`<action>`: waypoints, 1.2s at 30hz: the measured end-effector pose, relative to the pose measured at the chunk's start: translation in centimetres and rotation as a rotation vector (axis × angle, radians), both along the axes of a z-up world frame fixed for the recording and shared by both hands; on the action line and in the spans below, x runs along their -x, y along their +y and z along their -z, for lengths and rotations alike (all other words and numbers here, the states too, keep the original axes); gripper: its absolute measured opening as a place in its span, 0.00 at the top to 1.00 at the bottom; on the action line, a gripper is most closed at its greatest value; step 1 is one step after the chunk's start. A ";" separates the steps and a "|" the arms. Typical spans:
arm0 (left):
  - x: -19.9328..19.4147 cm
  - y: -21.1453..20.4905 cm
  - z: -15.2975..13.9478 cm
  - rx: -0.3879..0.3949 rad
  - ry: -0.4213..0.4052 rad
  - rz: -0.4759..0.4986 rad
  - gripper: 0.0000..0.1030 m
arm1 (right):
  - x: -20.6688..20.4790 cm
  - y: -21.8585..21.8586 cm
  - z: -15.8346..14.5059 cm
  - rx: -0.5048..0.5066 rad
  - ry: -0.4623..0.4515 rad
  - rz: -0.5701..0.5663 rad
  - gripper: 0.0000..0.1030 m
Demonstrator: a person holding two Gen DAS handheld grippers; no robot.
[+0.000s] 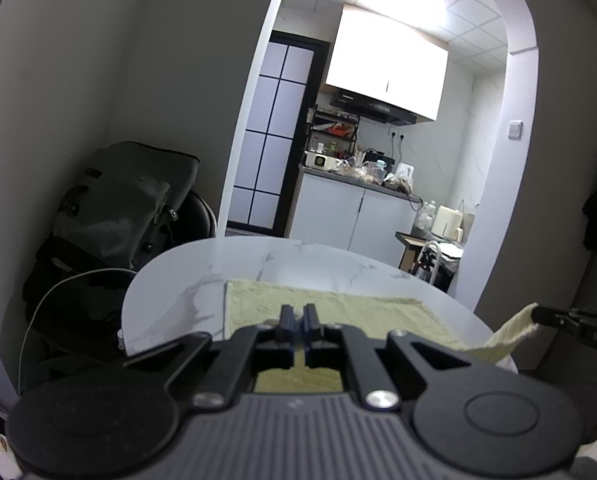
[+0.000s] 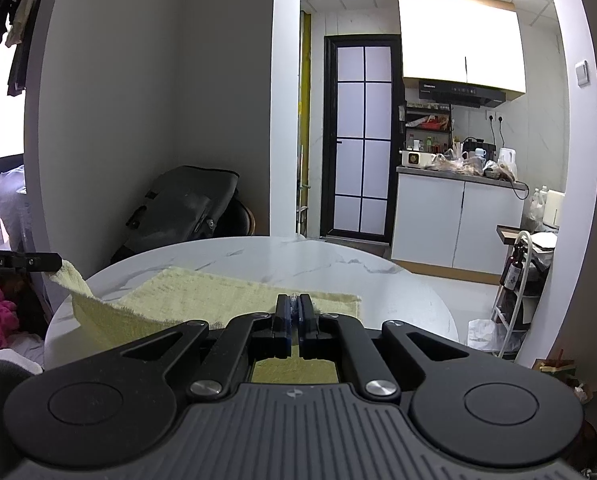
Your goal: Fold towel
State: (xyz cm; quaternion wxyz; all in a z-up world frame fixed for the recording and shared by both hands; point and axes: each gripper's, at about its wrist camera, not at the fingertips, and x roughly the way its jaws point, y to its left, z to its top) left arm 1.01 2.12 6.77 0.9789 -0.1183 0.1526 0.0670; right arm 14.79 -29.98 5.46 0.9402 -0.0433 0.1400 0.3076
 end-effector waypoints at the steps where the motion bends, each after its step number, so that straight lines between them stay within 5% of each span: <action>1: -0.2 0.1 -0.1 0.001 0.000 -0.002 0.96 | -0.4 0.1 -0.2 0.000 0.001 0.001 0.96; 36: -8.5 3.6 -0.2 0.042 0.067 -0.047 0.96 | -9.1 3.2 0.1 0.000 0.072 0.004 0.96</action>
